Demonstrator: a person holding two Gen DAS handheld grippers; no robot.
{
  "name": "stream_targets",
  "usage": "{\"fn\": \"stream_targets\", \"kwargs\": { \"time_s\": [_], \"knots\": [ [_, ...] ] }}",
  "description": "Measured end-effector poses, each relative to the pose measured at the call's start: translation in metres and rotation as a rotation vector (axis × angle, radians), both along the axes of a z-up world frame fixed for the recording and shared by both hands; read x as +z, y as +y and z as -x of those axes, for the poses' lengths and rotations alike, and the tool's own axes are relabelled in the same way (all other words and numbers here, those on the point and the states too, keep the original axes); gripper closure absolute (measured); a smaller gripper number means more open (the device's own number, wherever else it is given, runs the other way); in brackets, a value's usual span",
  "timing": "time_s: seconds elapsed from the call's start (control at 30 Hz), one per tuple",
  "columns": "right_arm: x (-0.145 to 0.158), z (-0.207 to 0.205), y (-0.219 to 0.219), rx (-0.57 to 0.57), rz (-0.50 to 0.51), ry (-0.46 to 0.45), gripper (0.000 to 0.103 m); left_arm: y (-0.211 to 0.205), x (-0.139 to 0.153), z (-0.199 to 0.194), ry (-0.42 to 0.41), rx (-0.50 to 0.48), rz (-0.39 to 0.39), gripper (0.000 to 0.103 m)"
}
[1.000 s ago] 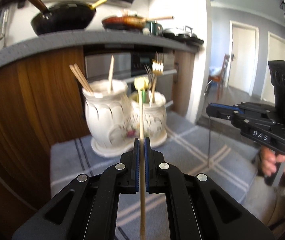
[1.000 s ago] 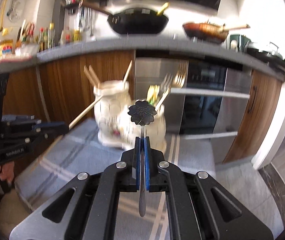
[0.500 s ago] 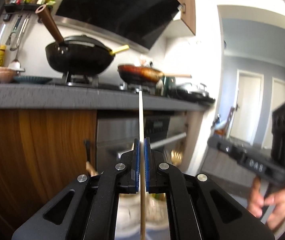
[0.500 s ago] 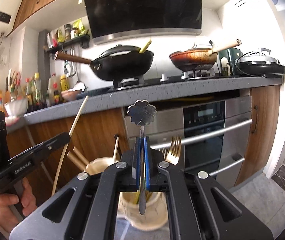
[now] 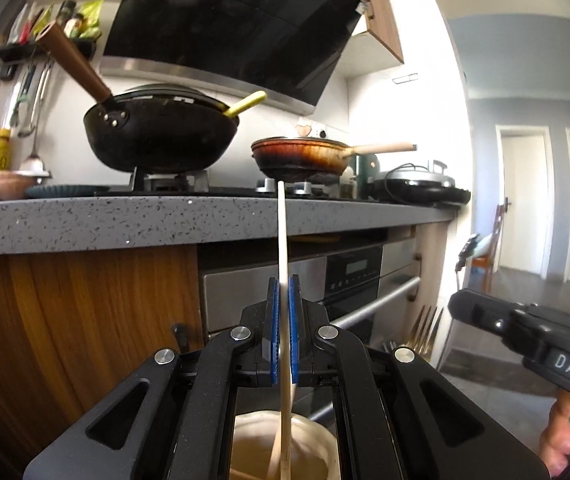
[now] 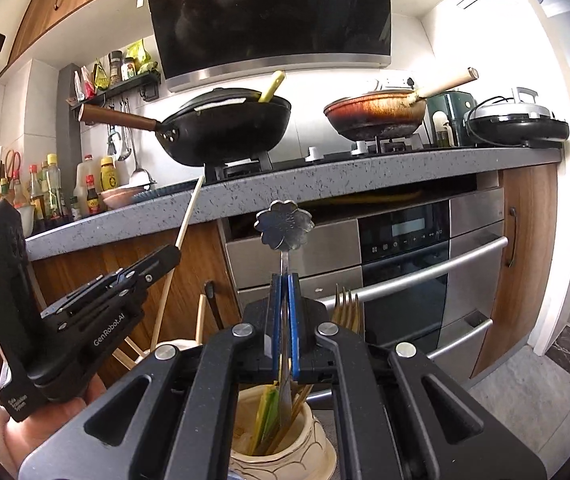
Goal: Organize utensils
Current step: 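Lower the chopstick into the tall cup while the right tool drops the spoon into the short cup, then open both tools and pull them back from the holder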
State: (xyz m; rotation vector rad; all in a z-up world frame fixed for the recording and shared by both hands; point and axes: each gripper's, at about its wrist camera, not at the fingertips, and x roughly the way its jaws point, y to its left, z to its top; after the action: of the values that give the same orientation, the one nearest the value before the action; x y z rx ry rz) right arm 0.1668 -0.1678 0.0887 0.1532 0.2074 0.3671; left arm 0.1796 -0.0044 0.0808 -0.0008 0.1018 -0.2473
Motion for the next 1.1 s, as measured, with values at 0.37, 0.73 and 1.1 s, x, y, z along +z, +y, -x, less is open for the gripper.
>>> {"fn": "stream_targets", "kwargs": {
  "time_s": [0.37,0.73,1.1],
  "knots": [
    [-0.031,-0.006,0.008,0.070,0.037,0.088,0.100,0.004,-0.019,0.016,0.019,-0.028,-0.026,0.098],
    [-0.060,-0.006,0.000,0.041,0.041,0.195,0.099,0.011,-0.015,0.040,0.049,-0.035,-0.016,0.089],
    [-0.063,-0.001,0.001,0.019,0.071,0.216,0.089,0.022,-0.023,0.072,0.098,-0.030,-0.012,0.076]
  ]
}}
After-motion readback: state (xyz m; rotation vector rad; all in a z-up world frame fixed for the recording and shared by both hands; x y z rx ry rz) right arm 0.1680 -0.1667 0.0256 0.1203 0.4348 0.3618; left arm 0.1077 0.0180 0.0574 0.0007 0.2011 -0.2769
